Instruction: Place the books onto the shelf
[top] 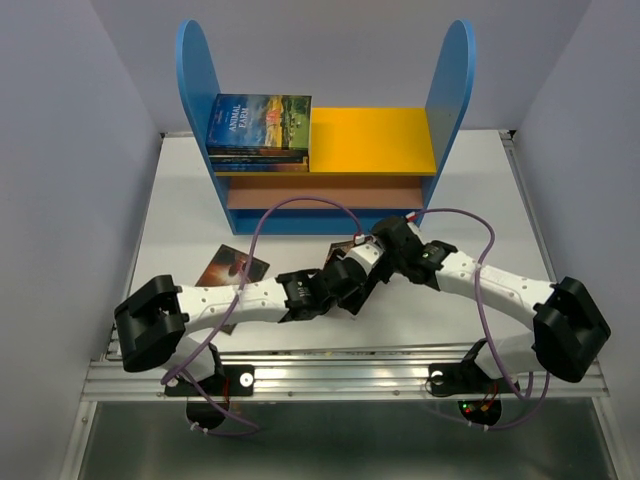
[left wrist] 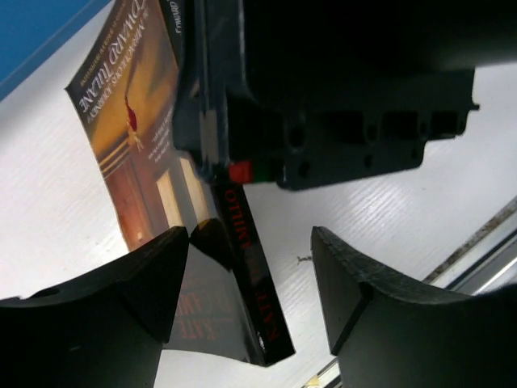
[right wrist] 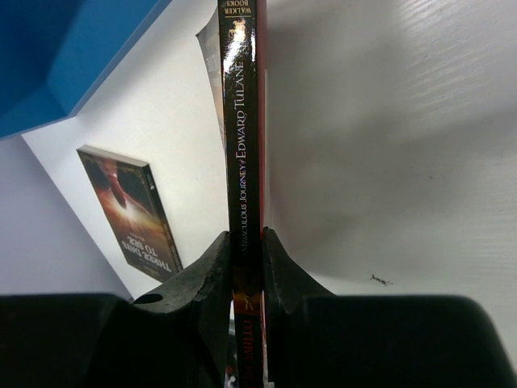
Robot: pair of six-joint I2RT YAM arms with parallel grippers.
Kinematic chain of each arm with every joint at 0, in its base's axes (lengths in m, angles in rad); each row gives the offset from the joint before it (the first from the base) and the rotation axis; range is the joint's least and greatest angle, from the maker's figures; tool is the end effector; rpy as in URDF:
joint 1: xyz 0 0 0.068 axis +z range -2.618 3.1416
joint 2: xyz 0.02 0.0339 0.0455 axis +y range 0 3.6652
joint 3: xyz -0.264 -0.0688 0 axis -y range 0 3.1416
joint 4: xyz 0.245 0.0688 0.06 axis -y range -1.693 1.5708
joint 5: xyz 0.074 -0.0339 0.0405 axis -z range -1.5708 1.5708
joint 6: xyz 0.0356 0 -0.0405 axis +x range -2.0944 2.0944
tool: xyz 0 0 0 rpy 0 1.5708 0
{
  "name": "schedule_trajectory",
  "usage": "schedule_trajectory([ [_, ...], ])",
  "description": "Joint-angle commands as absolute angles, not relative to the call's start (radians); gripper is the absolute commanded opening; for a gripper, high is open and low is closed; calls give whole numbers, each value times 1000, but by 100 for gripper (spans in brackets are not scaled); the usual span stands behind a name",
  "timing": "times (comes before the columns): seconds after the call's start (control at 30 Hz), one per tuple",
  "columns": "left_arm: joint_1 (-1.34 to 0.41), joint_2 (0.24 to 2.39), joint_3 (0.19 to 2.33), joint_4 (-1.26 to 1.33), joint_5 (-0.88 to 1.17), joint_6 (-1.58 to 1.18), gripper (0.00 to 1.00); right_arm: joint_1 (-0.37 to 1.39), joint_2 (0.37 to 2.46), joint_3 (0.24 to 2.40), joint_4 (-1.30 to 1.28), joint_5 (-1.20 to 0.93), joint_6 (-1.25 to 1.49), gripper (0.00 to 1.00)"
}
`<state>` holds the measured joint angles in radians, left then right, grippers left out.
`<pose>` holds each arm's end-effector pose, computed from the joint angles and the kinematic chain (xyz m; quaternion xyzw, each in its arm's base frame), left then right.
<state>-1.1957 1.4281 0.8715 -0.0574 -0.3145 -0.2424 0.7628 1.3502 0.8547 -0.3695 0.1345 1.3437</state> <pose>0.1239 -0.2847 0.2342 0.3382 0.8121 -0.1949 0.4337 0.2037 0.1881 0.2242 0.2904 0.8904 0.2685 0.2254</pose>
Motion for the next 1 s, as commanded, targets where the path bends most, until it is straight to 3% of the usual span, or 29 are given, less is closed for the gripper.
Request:
schedule_trajectory([
  [0.0,-1200,1459,948,-63,-394,-213,72,767,1368,893,-328,83,1368,1],
  [0.23,-1230,1526,1014,-178,-491,-213,45,767,1351,894,-327,107,1379,1],
  [0.27,-1233,1534,1025,-198,-495,-224,38,767,1345,894,-327,109,1379,0],
  [0.37,-1256,1552,1051,-250,-549,-259,4,767,1336,891,-327,109,1379,1],
  [0.4,-1270,1555,1057,-267,-584,-265,0,767,1338,890,-327,109,1378,6],
  [0.47,-1285,1557,1066,-273,-620,-270,0,767,1338,888,-327,110,1365,14],
  [0.53,-1304,1546,1063,-278,-679,-276,0,767,1324,896,-331,127,1342,35],
  [0.57,-1305,1540,1062,-281,-695,-276,0,767,1313,897,-339,158,1324,53],
  [0.73,-1307,1467,1051,-269,-778,-235,0,710,1188,894,-446,284,1284,96],
  [0.77,-1308,1451,1049,-252,-793,-195,0,684,1133,888,-472,335,1279,100],
  [0.97,-1308,1321,1048,-147,-790,56,0,555,911,816,-624,402,1264,100],
])
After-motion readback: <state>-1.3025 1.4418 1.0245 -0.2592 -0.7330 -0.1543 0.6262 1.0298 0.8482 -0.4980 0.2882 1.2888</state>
